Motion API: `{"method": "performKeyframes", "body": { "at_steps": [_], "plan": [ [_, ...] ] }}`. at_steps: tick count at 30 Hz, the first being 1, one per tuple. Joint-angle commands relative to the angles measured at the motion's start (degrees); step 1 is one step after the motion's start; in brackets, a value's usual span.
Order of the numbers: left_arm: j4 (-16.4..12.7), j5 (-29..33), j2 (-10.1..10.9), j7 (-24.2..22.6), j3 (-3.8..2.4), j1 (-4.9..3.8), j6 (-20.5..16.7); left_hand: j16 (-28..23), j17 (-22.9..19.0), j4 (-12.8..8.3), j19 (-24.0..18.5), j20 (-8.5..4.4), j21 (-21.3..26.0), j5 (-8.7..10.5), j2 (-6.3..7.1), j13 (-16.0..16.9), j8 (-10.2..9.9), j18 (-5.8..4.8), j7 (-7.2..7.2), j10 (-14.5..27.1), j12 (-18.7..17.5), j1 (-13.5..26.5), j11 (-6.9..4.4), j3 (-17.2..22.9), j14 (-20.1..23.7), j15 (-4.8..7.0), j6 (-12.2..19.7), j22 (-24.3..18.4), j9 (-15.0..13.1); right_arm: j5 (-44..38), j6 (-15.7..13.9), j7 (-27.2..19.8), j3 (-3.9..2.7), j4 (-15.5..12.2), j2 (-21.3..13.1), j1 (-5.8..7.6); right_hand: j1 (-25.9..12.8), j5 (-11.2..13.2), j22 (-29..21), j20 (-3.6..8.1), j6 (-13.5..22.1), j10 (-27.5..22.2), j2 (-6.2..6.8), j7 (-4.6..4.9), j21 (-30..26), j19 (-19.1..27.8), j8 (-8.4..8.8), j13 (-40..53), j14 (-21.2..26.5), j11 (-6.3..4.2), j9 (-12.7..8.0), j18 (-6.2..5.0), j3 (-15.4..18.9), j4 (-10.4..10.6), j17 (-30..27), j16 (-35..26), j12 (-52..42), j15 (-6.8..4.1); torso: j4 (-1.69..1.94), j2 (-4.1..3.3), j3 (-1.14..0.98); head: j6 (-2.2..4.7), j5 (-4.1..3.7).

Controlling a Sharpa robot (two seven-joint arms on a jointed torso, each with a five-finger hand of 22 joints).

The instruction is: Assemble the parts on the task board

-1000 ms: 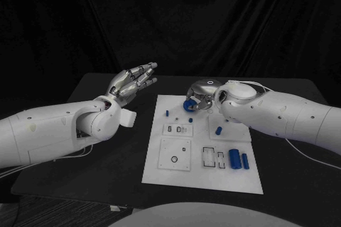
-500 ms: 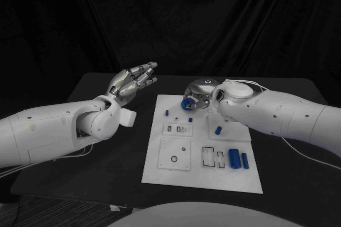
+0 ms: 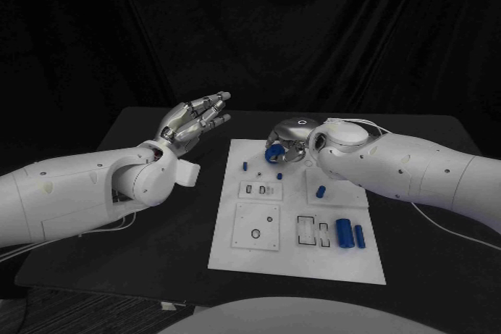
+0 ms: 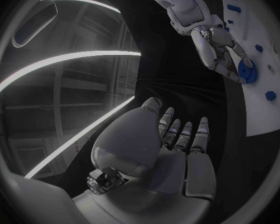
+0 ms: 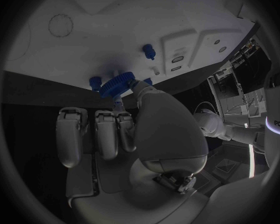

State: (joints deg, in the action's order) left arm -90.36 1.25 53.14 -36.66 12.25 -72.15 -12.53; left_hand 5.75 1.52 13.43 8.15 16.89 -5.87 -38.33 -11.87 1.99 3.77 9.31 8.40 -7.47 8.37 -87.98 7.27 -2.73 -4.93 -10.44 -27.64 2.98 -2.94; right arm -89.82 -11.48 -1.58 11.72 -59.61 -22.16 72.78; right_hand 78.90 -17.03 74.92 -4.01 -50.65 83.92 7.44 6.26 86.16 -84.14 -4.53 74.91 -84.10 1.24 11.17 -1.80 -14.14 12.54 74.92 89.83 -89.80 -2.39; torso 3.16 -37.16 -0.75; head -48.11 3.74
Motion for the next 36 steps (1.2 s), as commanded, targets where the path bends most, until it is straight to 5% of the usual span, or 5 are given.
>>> {"method": "performKeyframes", "body": {
  "at_steps": [1,12,20,26,36],
  "plan": [
    [0.0,0.0,-0.1,-0.5,-0.06,0.08,0.7,0.4,0.1,-0.1,0.4,-0.12,-0.3,-0.23,0.01,0.1,0.3,0.03,0.18,-0.1,0.2,-0.8,0.28,0.4,-0.2,-0.42,0.0,0.1,0.0,-0.1,1.3,0.1,0.06,-0.3,-0.3,-0.28,-0.8,0.5,12.4,-0.05,0.4,6.1,-0.02,0.00,-0.2,-2.4,0.07,15.1,-5.9,-0.24,-0.1,0.40,0.4,0.0,15.1,0.2,-0.2,0.01,-0.08,0.06,-0.07,-0.03,0.12],
    [0.2,0.0,-0.1,-0.4,-0.06,0.16,0.7,0.4,0.1,-0.1,0.4,-0.12,-0.3,-0.23,0.01,0.1,0.3,0.03,0.18,-0.1,0.2,-0.8,0.28,0.4,-0.2,-0.42,0.0,0.1,0.0,0.8,-0.8,-0.4,0.06,-1.5,-1.2,-0.29,-1.6,3.4,12.4,0.10,2.0,6.1,-0.05,-0.34,-0.3,-2.4,0.67,15.1,-5.9,-0.51,-0.6,0.37,1.1,0.1,15.1,0.2,-0.2,-0.20,-0.15,0.09,-0.08,-0.17,0.22],
    [0.3,0.0,-0.1,-0.3,-0.06,0.21,0.7,0.4,0.1,-0.1,0.4,-0.12,-0.3,-0.23,0.01,0.1,0.3,0.03,0.18,-0.1,0.2,-0.8,0.28,0.4,-0.2,-0.42,0.0,0.1,0.0,1.0,-3.2,-1.1,0.06,-2.5,-2.3,-0.29,-3.0,9.7,12.3,0.97,11.9,6.1,0.82,-1.56,-0.7,-2.2,1.08,15.1,-5.9,-1.59,-3.5,0.29,3.2,2.1,15.1,0.2,-0.2,-1.14,-0.12,0.13,-0.11,-0.34,0.20],
    [0.3,0.0,-0.1,-0.2,-0.06,0.23,0.7,0.4,0.1,-0.1,0.4,-0.12,-0.3,-0.23,0.01,0.1,0.3,0.03,0.18,-0.1,0.2,-0.8,0.28,0.4,-0.2,-0.42,0.0,0.1,0.0,1.1,-4.2,-1.5,0.06,-2.8,-2.7,-0.29,-3.0,10.4,12.3,1.15,15.0,6.1,1.38,-1.66,-0.9,-2.2,1.22,15.1,-5.9,-1.73,-4.5,0.26,3.7,3.1,15.1,0.2,-0.2,-1.30,-0.14,0.10,-0.09,-0.19,0.21],
    [0.4,0.0,-0.1,-0.2,-0.06,0.28,0.7,0.4,0.1,-0.2,0.5,-0.12,-0.3,-0.27,0.10,0.1,0.3,-0.02,0.20,0.0,0.3,-0.8,0.30,0.6,-0.1,-0.44,0.1,0.1,0.0,1.6,-5.6,-1.7,0.06,-3.4,-3.6,-0.29,-3.1,10.8,12.3,1.22,14.2,6.1,1.31,-1.61,-1.0,-2.1,0.90,15.1,-5.9,-1.73,-4.5,0.24,3.8,3.8,15.1,0.2,-0.2,-1.36,-0.07,0.07,-0.08,-0.14,0.26]
  ]
}}
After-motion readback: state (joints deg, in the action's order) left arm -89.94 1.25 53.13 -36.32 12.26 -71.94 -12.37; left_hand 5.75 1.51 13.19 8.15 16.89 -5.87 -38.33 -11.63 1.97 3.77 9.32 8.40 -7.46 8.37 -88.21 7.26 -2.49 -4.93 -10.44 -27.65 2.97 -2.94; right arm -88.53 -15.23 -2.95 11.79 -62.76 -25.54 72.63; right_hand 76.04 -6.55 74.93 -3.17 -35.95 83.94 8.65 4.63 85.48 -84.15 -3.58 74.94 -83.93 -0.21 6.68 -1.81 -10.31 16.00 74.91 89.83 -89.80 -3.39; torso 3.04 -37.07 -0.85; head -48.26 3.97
